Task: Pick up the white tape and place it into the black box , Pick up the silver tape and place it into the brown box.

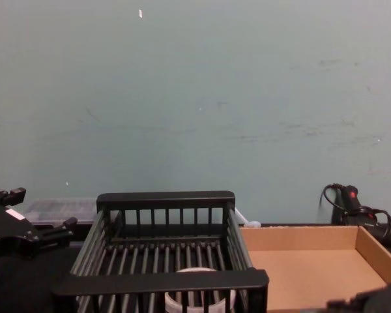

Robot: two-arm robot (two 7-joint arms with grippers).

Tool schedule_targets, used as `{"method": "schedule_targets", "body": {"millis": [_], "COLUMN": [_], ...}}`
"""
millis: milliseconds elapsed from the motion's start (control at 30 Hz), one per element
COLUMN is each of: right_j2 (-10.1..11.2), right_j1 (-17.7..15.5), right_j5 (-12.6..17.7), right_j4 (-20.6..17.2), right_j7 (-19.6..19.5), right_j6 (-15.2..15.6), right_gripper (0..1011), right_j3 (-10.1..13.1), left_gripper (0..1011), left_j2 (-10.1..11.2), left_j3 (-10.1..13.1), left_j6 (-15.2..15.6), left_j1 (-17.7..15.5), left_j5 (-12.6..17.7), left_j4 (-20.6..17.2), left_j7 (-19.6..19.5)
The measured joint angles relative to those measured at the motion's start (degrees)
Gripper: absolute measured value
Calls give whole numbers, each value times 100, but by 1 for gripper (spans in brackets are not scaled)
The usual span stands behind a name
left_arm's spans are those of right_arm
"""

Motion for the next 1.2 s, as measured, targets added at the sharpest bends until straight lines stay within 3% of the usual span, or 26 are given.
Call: {"method": "schedule_targets", "body": {"millis": [600, 1200], "right_j2": [-475, -1009], "right_j1": [413, 937], "right_j5": [69, -171], "right_j4": [590, 1458], "right_j7": [-615, -909], "right_j6": [61, 67], "right_gripper": [157, 157], "right_j3": [490, 628], "left_gripper": [1001, 1001], "left_j2": [0, 0], "left_j3": [0, 0], "left_j6": [0, 0], "left_j1": [0, 0], "left_j5": [0, 0], "left_j4": [0, 0], "left_j7": [0, 0]}}
